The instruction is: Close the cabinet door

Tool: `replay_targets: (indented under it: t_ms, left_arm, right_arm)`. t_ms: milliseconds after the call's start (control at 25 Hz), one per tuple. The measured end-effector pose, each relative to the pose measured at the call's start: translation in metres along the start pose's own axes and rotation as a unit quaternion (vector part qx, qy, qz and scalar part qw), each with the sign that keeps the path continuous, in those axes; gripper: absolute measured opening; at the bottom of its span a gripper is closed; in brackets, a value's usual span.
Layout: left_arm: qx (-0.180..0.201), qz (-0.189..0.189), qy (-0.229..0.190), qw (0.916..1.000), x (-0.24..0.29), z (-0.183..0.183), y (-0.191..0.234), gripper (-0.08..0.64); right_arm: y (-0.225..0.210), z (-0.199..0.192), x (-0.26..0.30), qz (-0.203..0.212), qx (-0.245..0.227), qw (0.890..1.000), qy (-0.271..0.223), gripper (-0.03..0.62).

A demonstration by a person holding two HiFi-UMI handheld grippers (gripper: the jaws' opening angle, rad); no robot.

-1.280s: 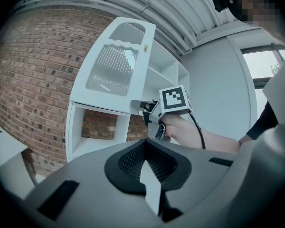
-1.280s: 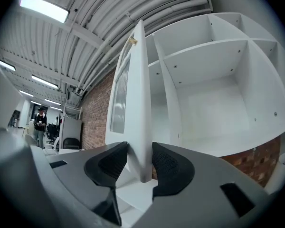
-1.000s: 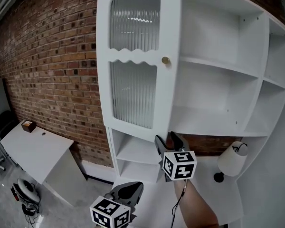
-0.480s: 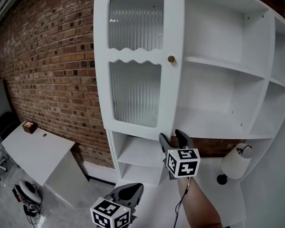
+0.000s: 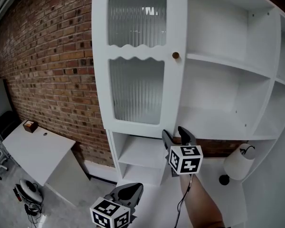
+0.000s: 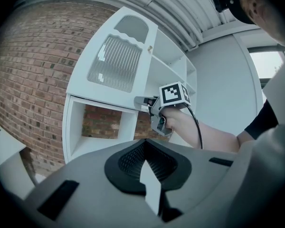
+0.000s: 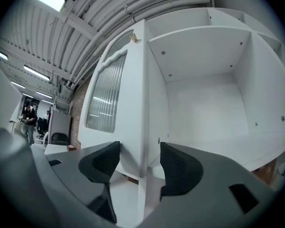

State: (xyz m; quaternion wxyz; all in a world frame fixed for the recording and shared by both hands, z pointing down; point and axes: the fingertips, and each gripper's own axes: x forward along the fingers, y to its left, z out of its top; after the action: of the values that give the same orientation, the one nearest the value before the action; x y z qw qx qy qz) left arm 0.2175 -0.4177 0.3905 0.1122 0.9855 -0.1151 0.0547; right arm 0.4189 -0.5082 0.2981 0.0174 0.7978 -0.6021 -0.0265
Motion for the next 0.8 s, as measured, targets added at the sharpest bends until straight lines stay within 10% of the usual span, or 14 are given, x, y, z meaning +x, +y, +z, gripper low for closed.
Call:
replay_targets:
  t_ms: [800]
  left_arm:
    - [0.0,0.014,-0.025,0.9996,-0.02,-0.008,0.016,0.008]
  right_arm:
    - [0.011,0.001,-0.04,-0.016,0.006,1.0,-0.014,0.226]
